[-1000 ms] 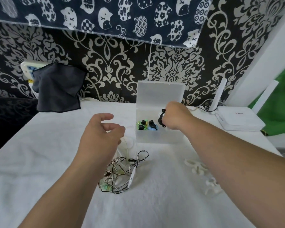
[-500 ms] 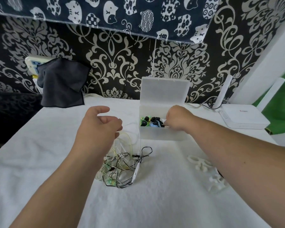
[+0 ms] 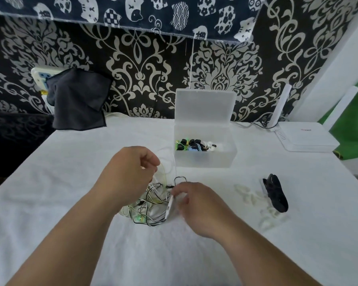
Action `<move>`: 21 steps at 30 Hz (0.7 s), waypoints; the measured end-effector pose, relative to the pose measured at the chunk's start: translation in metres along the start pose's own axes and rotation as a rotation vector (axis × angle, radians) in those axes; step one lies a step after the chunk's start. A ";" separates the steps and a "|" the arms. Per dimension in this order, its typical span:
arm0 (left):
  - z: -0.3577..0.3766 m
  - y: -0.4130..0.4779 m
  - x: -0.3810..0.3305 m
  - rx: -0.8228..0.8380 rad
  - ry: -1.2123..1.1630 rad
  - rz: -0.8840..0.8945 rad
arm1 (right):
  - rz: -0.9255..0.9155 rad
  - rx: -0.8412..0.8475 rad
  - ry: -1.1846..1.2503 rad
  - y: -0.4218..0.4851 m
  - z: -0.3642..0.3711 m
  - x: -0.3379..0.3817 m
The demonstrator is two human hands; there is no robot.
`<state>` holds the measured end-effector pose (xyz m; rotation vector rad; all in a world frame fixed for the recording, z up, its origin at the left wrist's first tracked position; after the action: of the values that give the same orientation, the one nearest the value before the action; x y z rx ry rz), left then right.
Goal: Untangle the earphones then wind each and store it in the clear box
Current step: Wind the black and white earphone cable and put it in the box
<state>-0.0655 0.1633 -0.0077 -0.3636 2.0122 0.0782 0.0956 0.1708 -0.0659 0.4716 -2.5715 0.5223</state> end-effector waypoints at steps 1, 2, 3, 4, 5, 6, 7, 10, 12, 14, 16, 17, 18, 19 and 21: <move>0.001 0.000 0.001 0.021 0.042 0.017 | -0.021 0.002 -0.039 0.002 0.001 0.001; 0.004 -0.001 0.003 0.052 0.085 0.023 | -0.035 0.014 -0.053 0.003 0.004 0.001; 0.007 -0.001 0.006 0.092 0.132 0.021 | -0.042 0.023 -0.044 0.004 0.005 0.001; 0.010 -0.001 0.009 0.134 0.177 0.015 | -0.043 0.025 -0.020 0.005 0.007 0.000; 0.014 -0.001 0.012 0.177 0.212 0.009 | -0.038 0.029 -0.004 0.005 0.008 0.000; 0.018 -0.001 0.014 0.217 0.233 0.007 | -0.029 0.029 -0.004 0.006 0.008 -0.001; 0.022 -0.002 0.014 0.253 0.252 0.013 | -0.023 0.021 0.001 0.007 0.007 -0.001; 0.034 -0.005 0.014 0.335 0.314 0.045 | 0.013 0.031 0.144 0.006 0.008 -0.004; 0.042 -0.008 0.019 0.384 0.306 0.029 | 0.032 0.070 0.265 0.004 0.013 -0.003; 0.046 -0.010 0.021 0.414 0.315 0.028 | 0.033 0.057 0.384 0.003 0.011 0.000; 0.046 -0.013 0.019 0.428 0.299 0.026 | 0.016 -0.015 0.531 0.001 -0.002 0.005; 0.045 -0.013 0.017 0.432 0.270 0.017 | -0.003 -0.062 0.609 -0.001 -0.012 0.007; 0.045 -0.014 0.013 0.431 0.256 0.021 | -0.024 -0.103 0.692 -0.004 -0.022 0.007; 0.043 -0.013 0.008 0.419 0.258 0.043 | -0.054 -0.127 0.780 -0.005 -0.032 0.009; 0.041 -0.013 0.000 0.406 0.219 0.068 | -0.109 -0.111 0.956 -0.009 -0.047 0.010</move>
<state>-0.0266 0.1600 -0.0246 -0.0451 2.1930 -0.3368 0.1089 0.1809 -0.0200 0.2293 -1.6360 0.4193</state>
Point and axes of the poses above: each hand's wrist, its own y-axis towards the middle knuckle, its own z-axis out of the palm, x = y × z, the point moved 8 cm from there along y, towards the middle knuckle, and after that the axes turned 11 degrees about -y, right-handed, at the moved point
